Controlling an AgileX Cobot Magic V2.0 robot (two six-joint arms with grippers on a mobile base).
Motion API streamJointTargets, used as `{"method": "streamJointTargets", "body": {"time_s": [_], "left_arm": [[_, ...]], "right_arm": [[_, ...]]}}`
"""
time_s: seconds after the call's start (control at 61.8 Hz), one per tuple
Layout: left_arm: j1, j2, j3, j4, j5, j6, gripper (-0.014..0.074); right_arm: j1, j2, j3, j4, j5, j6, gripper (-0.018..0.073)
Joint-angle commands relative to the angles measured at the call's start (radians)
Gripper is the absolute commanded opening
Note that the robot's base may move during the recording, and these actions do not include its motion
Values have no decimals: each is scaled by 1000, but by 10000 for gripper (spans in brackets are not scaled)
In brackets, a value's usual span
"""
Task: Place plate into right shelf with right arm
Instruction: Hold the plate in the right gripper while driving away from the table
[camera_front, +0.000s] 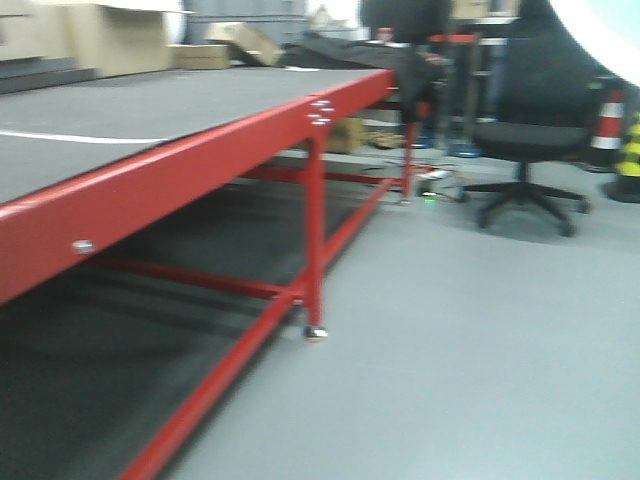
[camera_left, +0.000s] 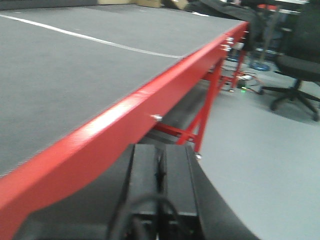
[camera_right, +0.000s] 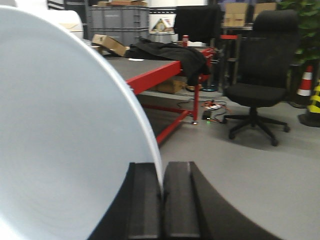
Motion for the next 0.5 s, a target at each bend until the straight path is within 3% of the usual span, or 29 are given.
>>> {"method": "streamJointTargets", "body": {"time_s": [0.0, 0.486], "left_arm": [[-2, -10, 10, -8, -90, -7, -128], [-2, -10, 10, -8, -90, -7, -128]], "right_arm": [[-4, 7, -28, 7, -94, -9, 57], [-4, 7, -28, 7, -94, -9, 57]]}}
